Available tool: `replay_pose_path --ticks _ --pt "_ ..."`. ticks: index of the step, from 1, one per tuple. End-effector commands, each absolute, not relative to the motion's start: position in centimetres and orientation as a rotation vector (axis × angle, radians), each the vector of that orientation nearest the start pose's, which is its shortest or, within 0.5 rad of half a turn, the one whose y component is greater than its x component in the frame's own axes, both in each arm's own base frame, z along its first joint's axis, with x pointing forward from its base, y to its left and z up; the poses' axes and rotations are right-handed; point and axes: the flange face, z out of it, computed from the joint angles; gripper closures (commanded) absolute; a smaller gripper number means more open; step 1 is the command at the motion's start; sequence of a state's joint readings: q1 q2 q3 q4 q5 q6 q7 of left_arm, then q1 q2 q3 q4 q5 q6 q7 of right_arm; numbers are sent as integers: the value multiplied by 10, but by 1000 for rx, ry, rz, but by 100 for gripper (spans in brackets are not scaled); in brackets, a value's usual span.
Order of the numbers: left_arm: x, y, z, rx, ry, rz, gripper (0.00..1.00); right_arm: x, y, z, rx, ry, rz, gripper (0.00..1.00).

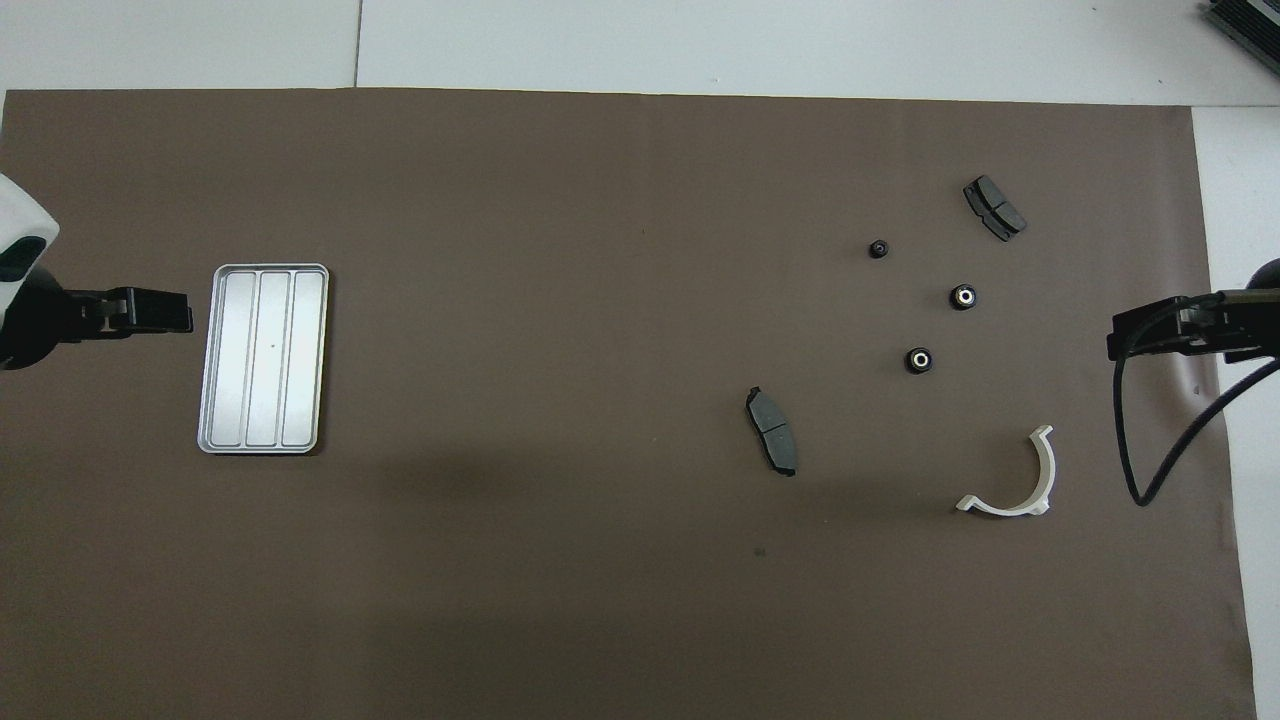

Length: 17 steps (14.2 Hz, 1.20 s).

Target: Pick bearing gear from pile to tray

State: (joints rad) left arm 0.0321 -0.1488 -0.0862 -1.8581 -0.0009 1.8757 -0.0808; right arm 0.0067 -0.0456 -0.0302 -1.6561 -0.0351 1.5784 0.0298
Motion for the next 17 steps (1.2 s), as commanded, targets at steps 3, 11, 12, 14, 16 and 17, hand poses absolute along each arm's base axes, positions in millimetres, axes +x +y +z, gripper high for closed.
replay_pose_path --ticks 3,11,12,14,16,17 --pt "526 -32 600 -3142 -39 -274 0 533 -20 610 -3169 83 39 0" --pt "526 -27 600 -3141 -53 -274 0 533 -37 606 -3151 122 32 0" --pt "526 -26 600 -3141 -56 -274 0 536 -38 602 -3153 98 18 0" --pt "526 -26 600 -3141 -56 -274 0 544 -39 590 -3154 87 -26 0" --pt "526 -26 600 -3141 -56 -274 0 566 -40 561 -3156 85 -26 0" --pt "526 -26 600 -3141 -56 -274 0 579 -37 544 -3158 75 -42 0"
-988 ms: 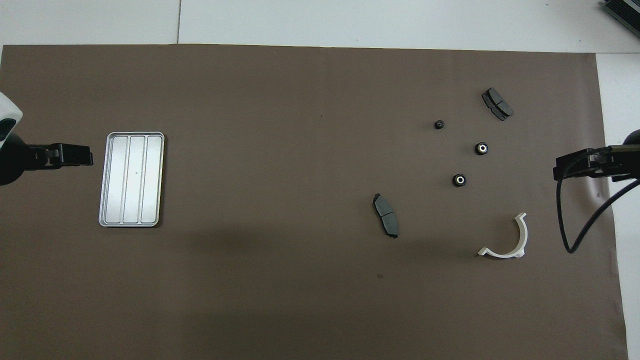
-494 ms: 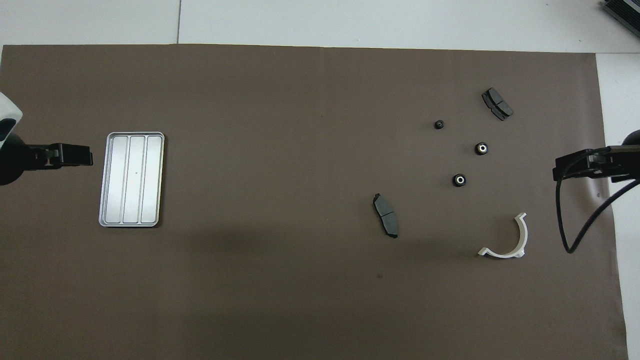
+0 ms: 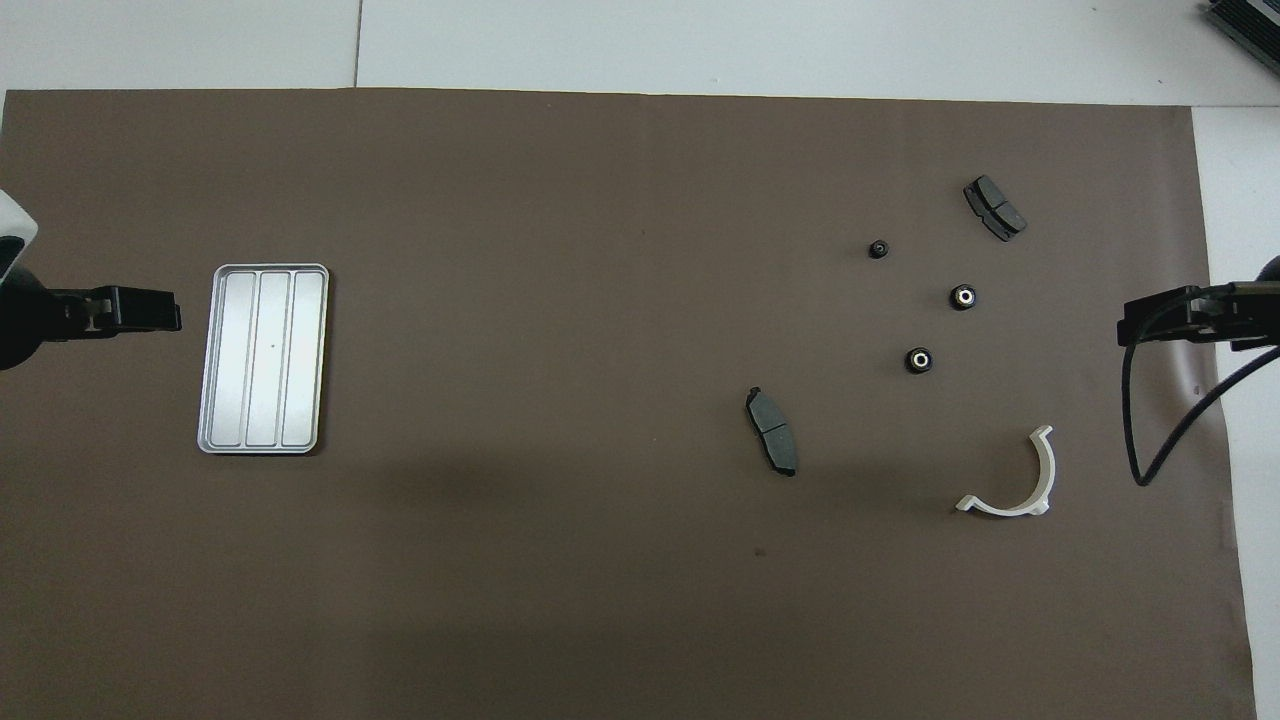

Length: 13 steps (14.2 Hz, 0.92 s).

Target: Pick bearing gear from pile to tray

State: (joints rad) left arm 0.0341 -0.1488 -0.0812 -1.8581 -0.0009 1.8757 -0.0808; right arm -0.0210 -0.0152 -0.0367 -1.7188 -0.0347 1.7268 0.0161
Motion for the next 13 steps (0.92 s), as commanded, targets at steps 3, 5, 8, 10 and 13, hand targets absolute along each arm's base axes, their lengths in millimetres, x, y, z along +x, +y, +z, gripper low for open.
replay_pose_path --ticks 3,5,8,10,13 --pt "526 -25 600 -3141 -58 -274 0 613 -36 487 -3163 18 -66 0" --pt "526 -26 599 -3141 -56 -272 0 628 -36 446 -3165 -60 -94 0" --pt "526 -25 600 -3141 -58 -274 0 630 -31 386 -3163 -71 -158 0" --pt "526 -25 599 -3141 -58 -272 0 631 -29 357 -3162 -77 -197 0" --pt "526 -25 600 -3141 -58 -274 0 635 -27 332 -3161 -81 -216 0"
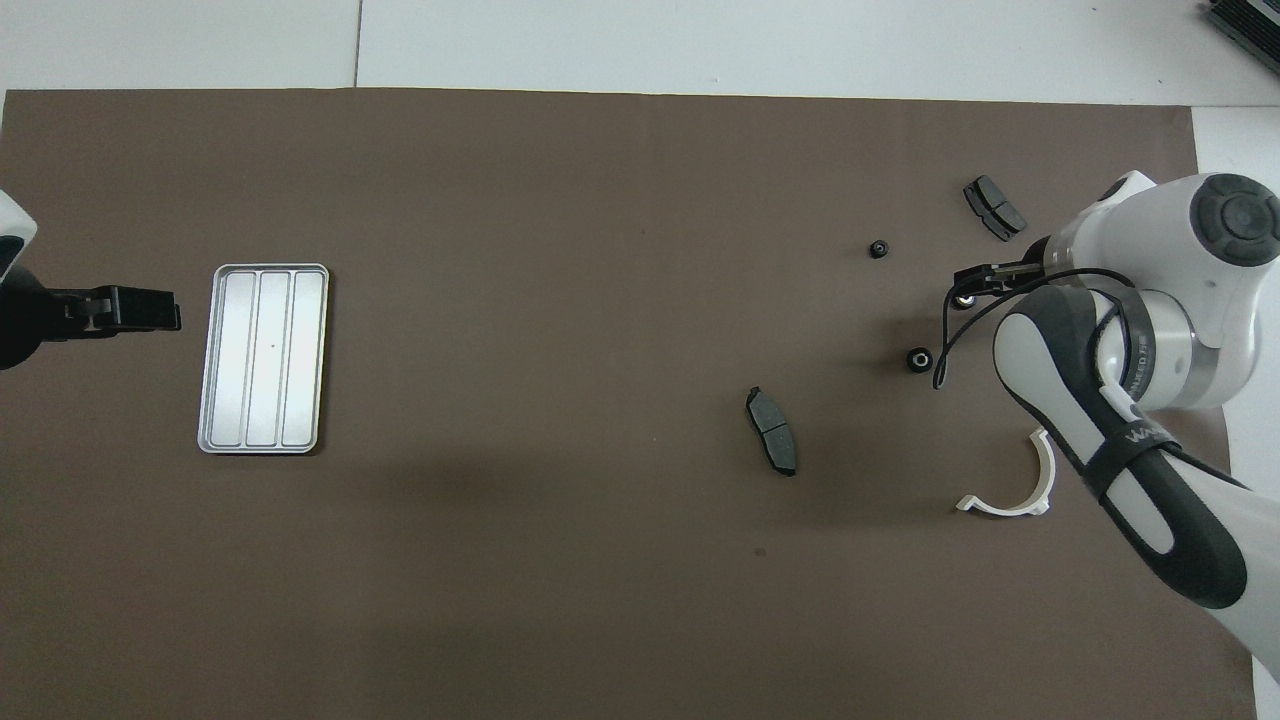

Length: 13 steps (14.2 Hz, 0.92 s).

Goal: Pick bearing gear from pile to tray
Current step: 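Reach the right gripper down and grasp a small black bearing gear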

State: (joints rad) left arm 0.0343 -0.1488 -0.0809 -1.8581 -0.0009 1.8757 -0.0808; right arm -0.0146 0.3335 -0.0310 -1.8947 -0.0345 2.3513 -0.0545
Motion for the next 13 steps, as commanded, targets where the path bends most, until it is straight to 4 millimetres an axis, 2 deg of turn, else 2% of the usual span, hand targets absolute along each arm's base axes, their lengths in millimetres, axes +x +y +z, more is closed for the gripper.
replay_pose_path --ticks 1,7,12,13 --pt "526 -25 600 -3141 -58 -274 0 636 -27 322 -3160 -84 -221 0" --pt "526 -25 600 -3141 -58 -274 0 635 -25 292 -3159 -88 -234 0" --pt "526 -25 600 -3141 -58 -274 0 636 -28 289 -3143 -57 -243 0" --pt "526 -25 600 -3141 -58 -274 0 637 -28 288 -3127 -30 -263 3"
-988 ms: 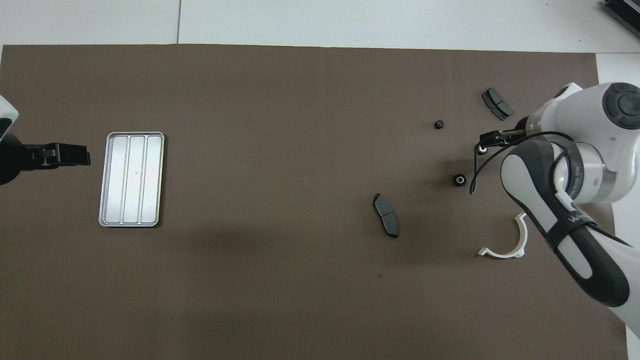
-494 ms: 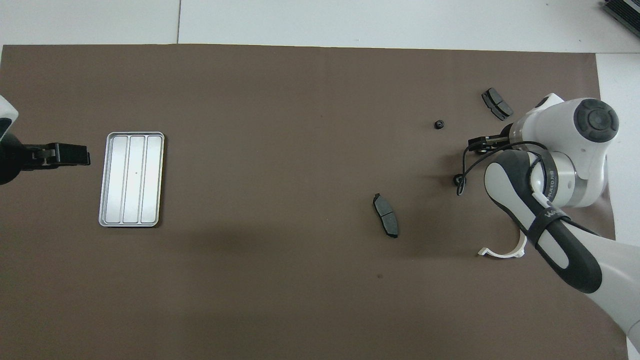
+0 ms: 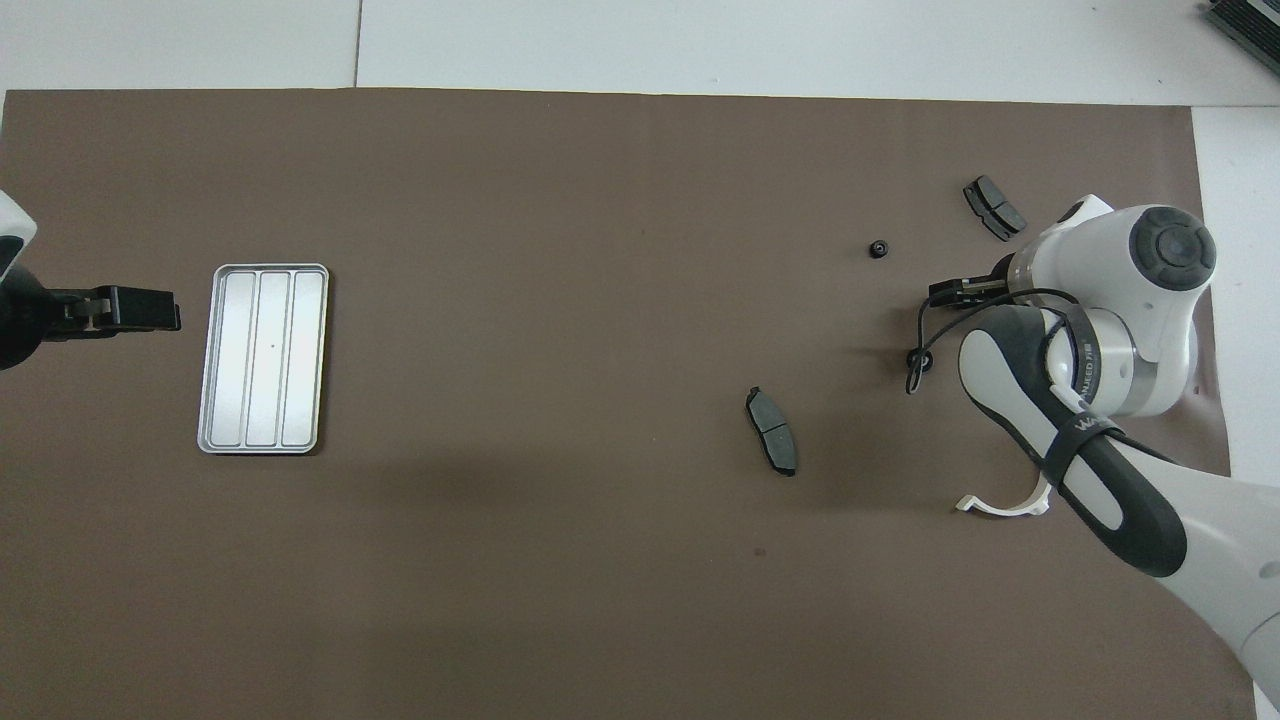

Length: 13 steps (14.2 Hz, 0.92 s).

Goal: Pick bearing gear from pile to tray
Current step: 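Reach the right gripper down and grasp a small black bearing gear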

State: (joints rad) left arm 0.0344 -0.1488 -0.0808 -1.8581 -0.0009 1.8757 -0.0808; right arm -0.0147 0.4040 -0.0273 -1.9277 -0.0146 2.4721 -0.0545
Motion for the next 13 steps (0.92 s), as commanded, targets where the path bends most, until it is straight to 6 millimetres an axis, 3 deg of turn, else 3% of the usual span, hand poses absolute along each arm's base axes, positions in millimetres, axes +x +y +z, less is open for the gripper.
replay_pose_path --ticks 1,5,10,13 --pt "526 -25 600 -3141 -58 -274 0 638 -27 286 -3119 -15 -263 6" --pt "526 -25 600 -3141 -58 -274 0 638 -27 282 -3120 -22 -256 17" --pt "526 -25 600 -3141 -58 -274 0 637 -27 280 -3121 -34 -237 20" --pt "526 -25 600 -3141 -58 -274 0 636 -26 280 -3120 -35 -233 31"
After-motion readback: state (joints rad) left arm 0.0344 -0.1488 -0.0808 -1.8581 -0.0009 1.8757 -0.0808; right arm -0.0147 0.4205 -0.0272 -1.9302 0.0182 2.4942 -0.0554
